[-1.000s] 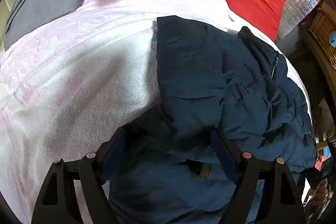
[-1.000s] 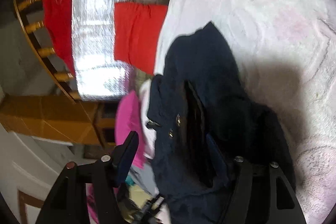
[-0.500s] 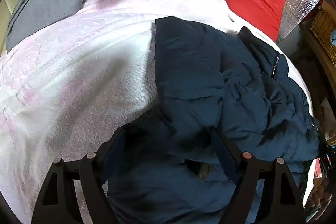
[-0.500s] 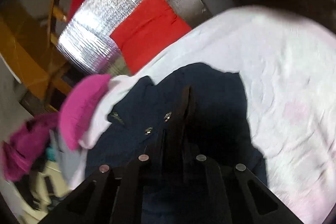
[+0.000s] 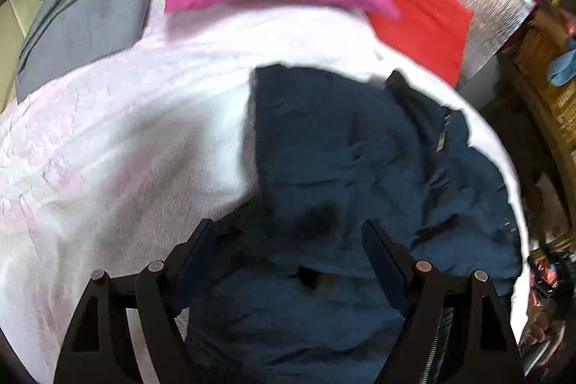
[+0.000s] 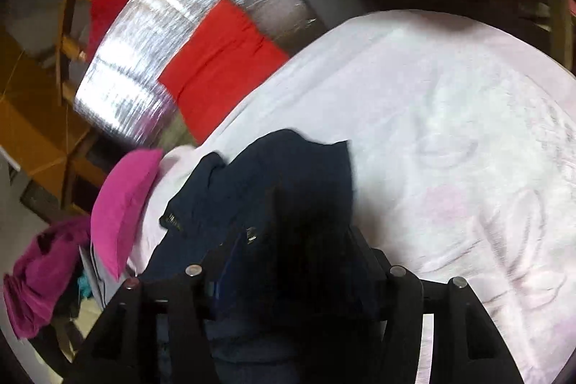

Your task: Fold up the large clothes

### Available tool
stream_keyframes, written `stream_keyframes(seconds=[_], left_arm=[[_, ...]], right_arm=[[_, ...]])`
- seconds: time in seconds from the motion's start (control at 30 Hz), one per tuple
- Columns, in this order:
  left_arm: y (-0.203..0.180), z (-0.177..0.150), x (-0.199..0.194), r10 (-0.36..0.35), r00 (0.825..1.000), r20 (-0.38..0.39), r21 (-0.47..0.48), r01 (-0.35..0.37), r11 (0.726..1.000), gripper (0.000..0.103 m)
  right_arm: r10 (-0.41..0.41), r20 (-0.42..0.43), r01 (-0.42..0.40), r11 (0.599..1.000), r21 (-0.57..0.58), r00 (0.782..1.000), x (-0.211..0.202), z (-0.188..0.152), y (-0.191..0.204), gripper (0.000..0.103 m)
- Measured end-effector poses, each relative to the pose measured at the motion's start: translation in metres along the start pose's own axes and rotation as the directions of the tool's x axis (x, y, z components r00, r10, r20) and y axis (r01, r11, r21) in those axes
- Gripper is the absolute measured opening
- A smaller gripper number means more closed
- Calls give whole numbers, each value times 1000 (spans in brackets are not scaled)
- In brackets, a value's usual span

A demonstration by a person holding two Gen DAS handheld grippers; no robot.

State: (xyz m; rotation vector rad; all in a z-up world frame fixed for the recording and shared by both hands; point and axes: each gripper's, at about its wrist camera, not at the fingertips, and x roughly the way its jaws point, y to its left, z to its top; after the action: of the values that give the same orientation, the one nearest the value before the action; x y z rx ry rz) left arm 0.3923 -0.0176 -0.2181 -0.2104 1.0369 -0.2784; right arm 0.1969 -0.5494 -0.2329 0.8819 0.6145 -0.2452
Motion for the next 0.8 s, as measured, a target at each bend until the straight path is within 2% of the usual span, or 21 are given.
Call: stream_keyframes(seconds=[0.1, 0.23, 0.37, 0.4, 0.43, 0.47, 0.5, 0.53, 0.7, 0.73, 0.8], left_arm=[[1, 2, 1, -12, 1000, 21, -20, 12, 1000, 83], [16, 2, 29, -50, 997, -61, -117, 43, 992, 83], [19, 3, 42, -43, 996, -75, -138, 32, 990, 83], [18, 2, 42, -40, 996, -75, -140, 29, 990, 83], [18, 3, 43, -36, 996, -76, -139, 25, 990, 83], [16, 1, 44, -29, 997, -77, -136, 18, 991, 83], [13, 0, 43, -21, 997, -77, -133, 11, 991, 83], [13, 0, 44, -18, 997, -78, -132, 7, 991, 83], [9, -1, 41, -10, 997, -79, -134, 0, 991, 83], [10, -2, 42, -6, 996, -85, -136, -6, 991, 83], [9, -1, 43, 3, 996, -94, -126, -15, 992, 83]], right_arm=[[12, -34, -10, 998, 55, 999, 9, 5, -16, 60], [22, -115, -17, 999, 39, 993, 39, 2, -14, 60], [30, -154, -30, 1000, 1, 988, 62, -5, -7, 60], [34, -158, -37, 999, -15, 987, 66, -6, -4, 53], [39, -161, -44, 999, -28, 986, 69, -7, -1, 41], [30, -162, -38, 998, -46, 986, 70, -8, 4, 37], [15, -154, -25, 998, -63, 988, 68, -8, 7, 25], [-12, -133, 0, 996, -93, 991, 65, -8, 13, 19], [14, -19, -17, 981, -193, 1000, 36, -6, 39, 17], [-12, -23, 7, 979, -204, 1000, 39, -7, 39, 17], [-108, -105, 88, 979, -183, 989, 60, -11, 29, 20]])
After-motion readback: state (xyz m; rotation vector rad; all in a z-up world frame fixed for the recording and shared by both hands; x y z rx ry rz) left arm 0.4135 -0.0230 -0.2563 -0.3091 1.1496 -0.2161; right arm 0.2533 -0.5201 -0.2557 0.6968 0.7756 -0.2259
